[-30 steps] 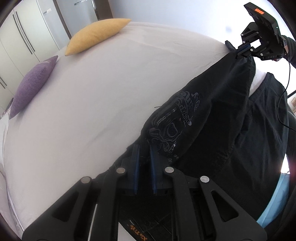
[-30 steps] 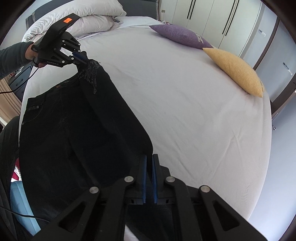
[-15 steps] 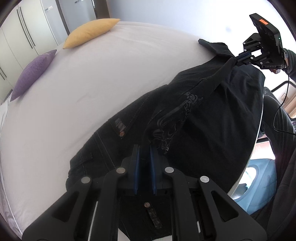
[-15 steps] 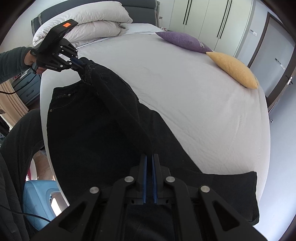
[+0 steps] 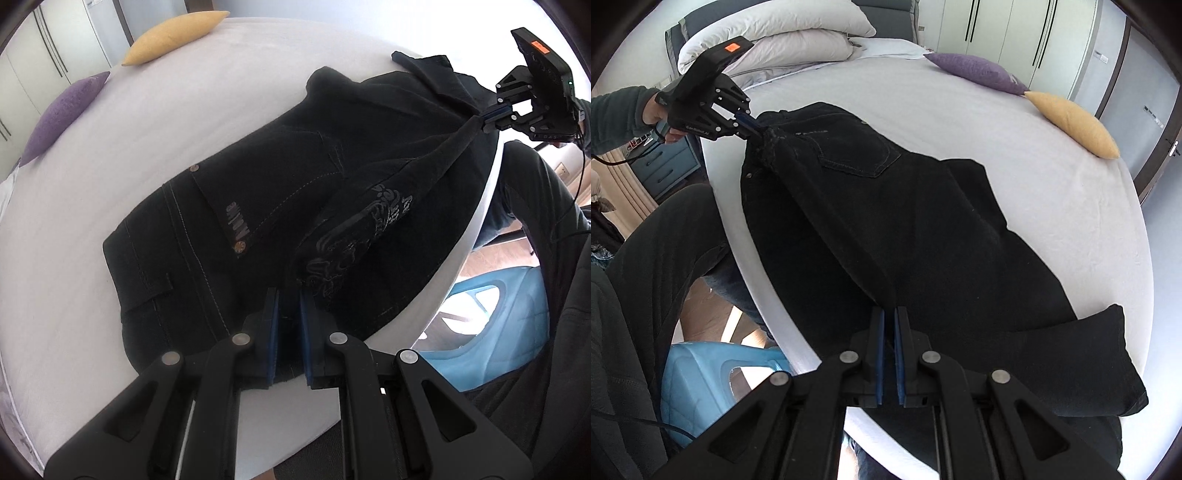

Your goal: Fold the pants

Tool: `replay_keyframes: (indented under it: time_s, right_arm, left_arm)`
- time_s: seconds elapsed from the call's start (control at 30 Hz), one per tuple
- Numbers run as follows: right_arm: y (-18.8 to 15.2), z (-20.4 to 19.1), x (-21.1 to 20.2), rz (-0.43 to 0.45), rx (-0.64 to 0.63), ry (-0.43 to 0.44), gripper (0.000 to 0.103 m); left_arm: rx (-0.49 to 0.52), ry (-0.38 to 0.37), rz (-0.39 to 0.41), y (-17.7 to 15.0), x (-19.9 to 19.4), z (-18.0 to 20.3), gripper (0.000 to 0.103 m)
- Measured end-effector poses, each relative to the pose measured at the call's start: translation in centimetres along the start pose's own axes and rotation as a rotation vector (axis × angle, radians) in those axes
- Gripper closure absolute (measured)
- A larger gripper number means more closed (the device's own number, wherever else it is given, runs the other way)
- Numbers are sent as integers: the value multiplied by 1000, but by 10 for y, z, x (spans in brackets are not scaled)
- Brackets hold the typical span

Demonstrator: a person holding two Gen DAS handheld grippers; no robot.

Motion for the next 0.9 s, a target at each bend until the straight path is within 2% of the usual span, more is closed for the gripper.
replay_keyframes:
  time_s: [0.23,0.4,0.63,0.77,0.9]
  right_arm:
    - [-11,-34,16,-44,-80,-36,97]
    - [-20,-33,19,-51,-63,-31,96]
    - [-26,-30,24,-68,-65,-23,96]
    - [-33,-33,35,-96,-88,-33,95]
    - [-36,-34,37,-102,-94,-42,92]
  left_arm:
    - [-1,16,-33,-14,11,2,94]
    - [4,11,-23,-18,11,7,94]
    - [80,38,-36,-23,27,14,92]
    - [117,37,-77,-33,43,22,89]
    - [113,36,-78,-32,41,23,85]
Point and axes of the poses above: each gripper's, at about its wrist camera, not at the fingertips, and x roughly the way its jaws point, z to its right, y to its top, the point moved 9 cm from there along x, roughly the way its jaws point, and after that the axes turned 9 degrees about -z, right-handed, at the moved point
